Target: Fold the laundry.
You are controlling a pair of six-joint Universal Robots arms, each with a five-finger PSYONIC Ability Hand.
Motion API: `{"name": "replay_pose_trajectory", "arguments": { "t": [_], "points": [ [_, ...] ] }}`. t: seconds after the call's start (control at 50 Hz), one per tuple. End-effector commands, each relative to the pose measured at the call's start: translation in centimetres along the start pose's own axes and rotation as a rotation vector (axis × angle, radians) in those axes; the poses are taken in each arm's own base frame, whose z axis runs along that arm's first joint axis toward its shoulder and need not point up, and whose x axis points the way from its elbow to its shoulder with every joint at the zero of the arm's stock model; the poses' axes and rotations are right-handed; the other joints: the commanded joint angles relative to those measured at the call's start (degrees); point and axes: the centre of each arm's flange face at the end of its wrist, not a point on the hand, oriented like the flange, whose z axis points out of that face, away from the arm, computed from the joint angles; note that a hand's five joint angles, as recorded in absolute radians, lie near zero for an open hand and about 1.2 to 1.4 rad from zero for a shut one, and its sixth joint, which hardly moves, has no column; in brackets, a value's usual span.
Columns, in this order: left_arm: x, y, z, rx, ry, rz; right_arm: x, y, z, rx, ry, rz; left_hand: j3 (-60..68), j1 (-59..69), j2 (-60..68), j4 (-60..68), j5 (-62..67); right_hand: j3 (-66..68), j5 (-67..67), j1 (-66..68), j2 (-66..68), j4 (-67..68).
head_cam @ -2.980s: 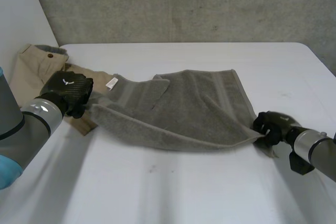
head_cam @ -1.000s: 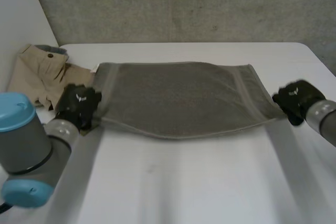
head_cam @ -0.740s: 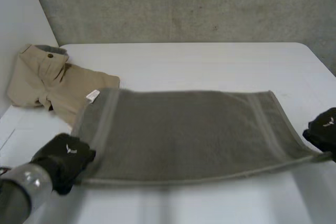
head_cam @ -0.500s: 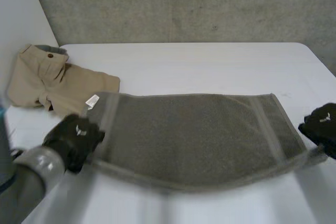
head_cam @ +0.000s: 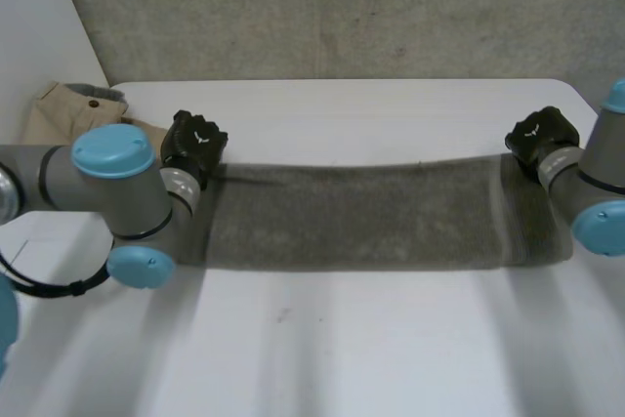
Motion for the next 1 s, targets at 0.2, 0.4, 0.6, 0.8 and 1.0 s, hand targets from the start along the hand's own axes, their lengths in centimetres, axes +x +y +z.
{"name": "replay_pose_trajectory", "arguments": {
  "t": [0.2,0.4,0.6,0.8,1.0],
  "points": [
    [-0.9,-1.7,1.3,0.119,-0.134,0.006,1.3,-2.0,1.5,0.045,0.148,0.125,-58.4,-53.2,-58.6,-58.9,-56.5,-57.8,-56.9,-46.6,-58.1,-58.1],
    [-5.5,-4.7,-4.0,0.169,-0.196,-0.099,7.1,-3.7,-6.3,0.173,0.085,0.347,-58.4,-53.2,-58.6,-58.9,-56.5,-57.8,-56.9,-46.6,-58.1,-58.1],
    [-4.0,-3.3,-9.2,0.115,-0.094,-0.385,3.7,1.2,-9.9,-0.012,-0.234,0.454,-58.4,-53.2,-58.6,-58.9,-56.5,-44.1,-43.2,-32.9,-44.4,-44.5],
    [-2.9,-2.4,-10.2,0.084,-0.055,-0.437,0.4,4.6,-8.4,-0.029,-0.257,0.491,-58.4,-53.2,-58.6,-58.9,-56.5,-31.0,-30.0,-19.7,-31.2,-31.3],
    [-2.8,-2.1,-10.2,0.076,-0.056,-0.437,-1.9,6.6,-6.9,-0.071,-0.292,0.497,-58.4,-53.2,-58.6,-58.9,-56.5,-20.6,-19.6,-9.3,-20.8,-20.9]
  ]
}}
